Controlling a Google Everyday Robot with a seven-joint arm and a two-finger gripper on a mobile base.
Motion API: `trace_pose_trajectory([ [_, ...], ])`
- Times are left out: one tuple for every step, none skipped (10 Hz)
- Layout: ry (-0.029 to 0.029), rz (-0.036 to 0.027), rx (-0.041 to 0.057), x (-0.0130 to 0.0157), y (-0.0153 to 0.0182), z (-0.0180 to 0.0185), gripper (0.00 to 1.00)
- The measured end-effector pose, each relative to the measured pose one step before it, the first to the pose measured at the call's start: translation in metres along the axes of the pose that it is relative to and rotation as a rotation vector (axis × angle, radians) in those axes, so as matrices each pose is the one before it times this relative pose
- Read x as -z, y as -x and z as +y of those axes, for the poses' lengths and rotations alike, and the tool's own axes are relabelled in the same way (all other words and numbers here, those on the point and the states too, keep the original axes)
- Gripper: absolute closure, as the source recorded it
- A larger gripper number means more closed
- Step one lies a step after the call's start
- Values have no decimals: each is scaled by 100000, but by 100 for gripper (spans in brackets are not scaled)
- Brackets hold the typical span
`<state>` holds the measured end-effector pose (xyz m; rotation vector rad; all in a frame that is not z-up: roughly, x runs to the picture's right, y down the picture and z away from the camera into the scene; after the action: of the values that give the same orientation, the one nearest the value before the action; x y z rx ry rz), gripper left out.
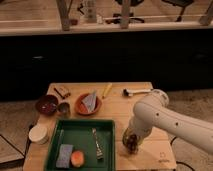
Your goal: Place grapes in plastic cup
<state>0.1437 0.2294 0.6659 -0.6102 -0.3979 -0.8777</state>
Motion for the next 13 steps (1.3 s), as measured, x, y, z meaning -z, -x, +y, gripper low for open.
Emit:
trace_pose_trajectory([
  [-176, -97, -102, 0, -78, -43, 100],
  [-46, -162, -405, -26, -171, 107, 100],
  [-216, 10, -551, 10, -328, 159, 100],
  [-92, -35, -400, 14, -201, 113, 100],
  [11, 40, -567, 58, -315, 196, 100],
  [89, -49, -801, 59, -470, 282, 100],
  [281, -110, -373, 22, -204, 161, 100],
  [-158, -159, -364, -39, -340, -24, 100],
  [70, -524, -82, -99, -200, -146, 99],
  [309, -638, -15, -140, -171, -138, 91],
  [344, -421, 21, -103, -86, -69, 82],
  [326, -394, 85, -88, -79, -76, 73],
  [328, -330, 218, -65, -66, -140, 61],
])
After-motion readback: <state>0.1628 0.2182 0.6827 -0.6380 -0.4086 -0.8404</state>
